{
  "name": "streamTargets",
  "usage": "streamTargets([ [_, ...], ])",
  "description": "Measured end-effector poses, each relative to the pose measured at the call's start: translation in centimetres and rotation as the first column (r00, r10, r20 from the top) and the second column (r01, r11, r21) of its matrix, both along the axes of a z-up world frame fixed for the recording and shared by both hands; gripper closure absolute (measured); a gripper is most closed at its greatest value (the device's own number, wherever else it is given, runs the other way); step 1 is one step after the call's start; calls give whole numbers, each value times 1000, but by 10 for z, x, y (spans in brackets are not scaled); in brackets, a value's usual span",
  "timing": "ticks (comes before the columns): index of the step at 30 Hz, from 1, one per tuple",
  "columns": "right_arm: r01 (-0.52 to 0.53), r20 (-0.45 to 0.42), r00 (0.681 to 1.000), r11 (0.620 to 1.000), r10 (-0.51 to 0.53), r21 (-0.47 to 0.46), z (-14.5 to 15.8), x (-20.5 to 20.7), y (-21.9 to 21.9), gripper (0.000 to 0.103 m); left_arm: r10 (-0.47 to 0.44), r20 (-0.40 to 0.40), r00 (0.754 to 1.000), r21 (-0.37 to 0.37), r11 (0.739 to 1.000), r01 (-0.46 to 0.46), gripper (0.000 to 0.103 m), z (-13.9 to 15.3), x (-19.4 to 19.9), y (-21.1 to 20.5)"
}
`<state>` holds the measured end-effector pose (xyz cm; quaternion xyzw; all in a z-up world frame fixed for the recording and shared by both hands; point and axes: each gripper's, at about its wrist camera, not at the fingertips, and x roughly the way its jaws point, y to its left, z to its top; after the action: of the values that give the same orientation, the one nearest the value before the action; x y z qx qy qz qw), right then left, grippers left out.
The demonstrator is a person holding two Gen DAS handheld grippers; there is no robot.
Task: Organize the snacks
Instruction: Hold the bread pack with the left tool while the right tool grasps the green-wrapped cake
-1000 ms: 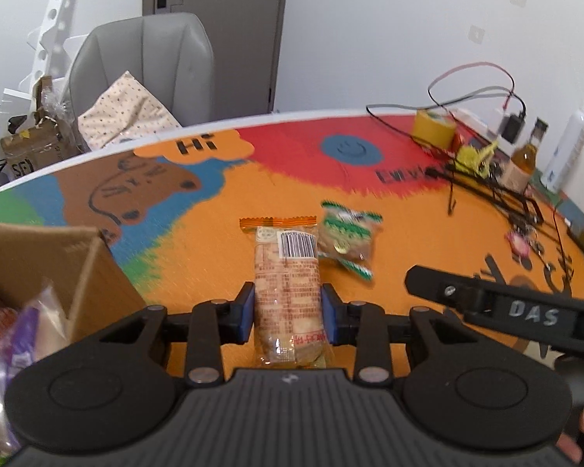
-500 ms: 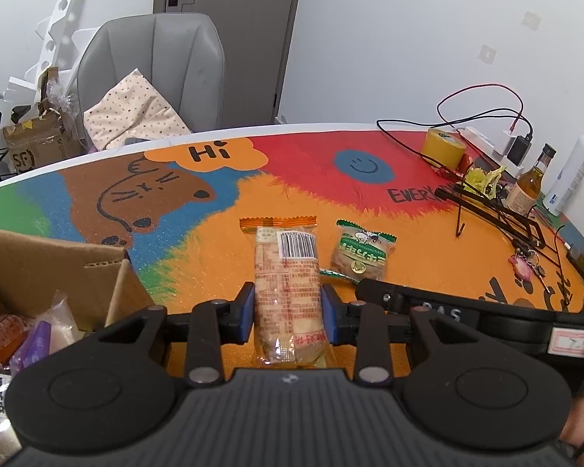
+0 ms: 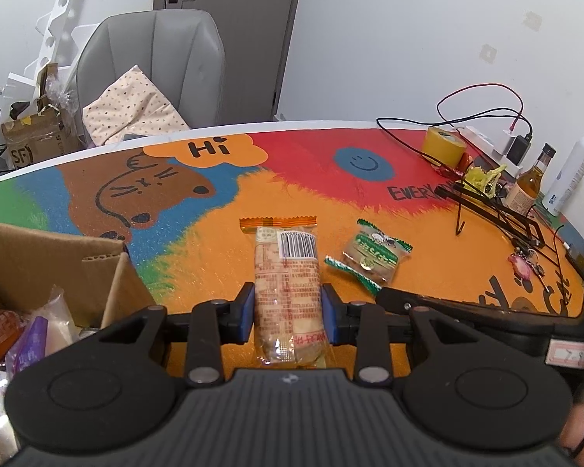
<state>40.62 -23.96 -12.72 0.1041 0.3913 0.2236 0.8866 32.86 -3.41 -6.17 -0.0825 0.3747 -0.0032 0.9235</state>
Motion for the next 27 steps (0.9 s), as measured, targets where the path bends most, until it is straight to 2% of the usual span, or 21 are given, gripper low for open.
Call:
streamTargets([
  [18, 46, -13, 999, 999, -46, -27, 2, -58, -49, 103, -39, -16, 999, -19, 999, 39, 69, -11, -29, -25],
  [23, 129, -23, 991, 991, -130, -43, -2, -63, -67, 102, -46, -22, 999, -23, 999, 45, 69, -14, -36, -29],
  [27, 214, -21, 976, 975, -215, -53, 0, -60, -81, 91, -51, -20, 998, -21, 998, 51, 69, -14, -37, -31],
])
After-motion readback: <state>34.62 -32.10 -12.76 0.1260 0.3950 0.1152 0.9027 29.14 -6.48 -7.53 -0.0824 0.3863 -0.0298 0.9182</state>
